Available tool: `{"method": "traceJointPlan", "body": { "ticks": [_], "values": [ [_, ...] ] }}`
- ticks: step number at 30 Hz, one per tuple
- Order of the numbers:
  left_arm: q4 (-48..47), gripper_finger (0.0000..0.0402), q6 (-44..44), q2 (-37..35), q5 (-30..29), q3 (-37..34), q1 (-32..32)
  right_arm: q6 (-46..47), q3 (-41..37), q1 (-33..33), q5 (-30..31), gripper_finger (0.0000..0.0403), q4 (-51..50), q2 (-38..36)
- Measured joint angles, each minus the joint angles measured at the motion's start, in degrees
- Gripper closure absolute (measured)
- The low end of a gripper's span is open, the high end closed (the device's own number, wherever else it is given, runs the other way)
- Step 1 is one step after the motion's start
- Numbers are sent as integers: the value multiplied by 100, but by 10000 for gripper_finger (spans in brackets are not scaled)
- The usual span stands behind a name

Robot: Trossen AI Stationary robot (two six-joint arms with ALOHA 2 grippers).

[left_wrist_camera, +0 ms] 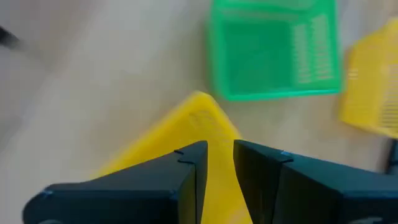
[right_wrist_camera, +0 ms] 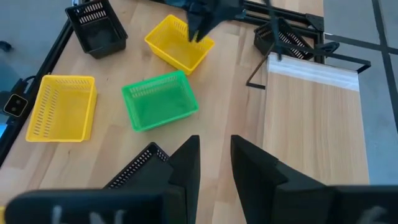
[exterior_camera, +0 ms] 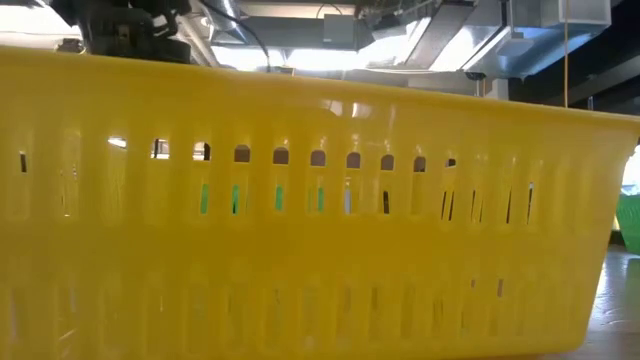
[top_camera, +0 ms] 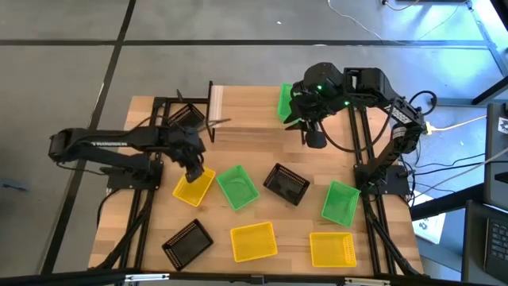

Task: Stack baskets on shelf by color
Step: Put the top left yellow bin on the shelf

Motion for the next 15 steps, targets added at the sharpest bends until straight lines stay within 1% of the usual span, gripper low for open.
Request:
{"method": "traceJointPlan", "body": {
  "ticks": [2,5,7,11,13,15],
  "values": [
    [63,331,84,137,66,0,-159,-8,0,0,-2,313,-51,0],
    [292,331,-28,286,-215,0,-297,-16,-2,0,2,313,-69,0],
    [309,331,-555,322,-245,0,-290,-16,-2,-1,2,313,-71,0],
    [361,331,-2114,433,96,0,-439,-16,-4,-2,2,313,-78,0],
    [378,331,-2805,452,86,0,-554,-16,-4,-2,2,313,-80,0],
    [382,331,-3229,505,-82,3,-680,-16,-4,0,4,313,-80,0]
  ]
}}
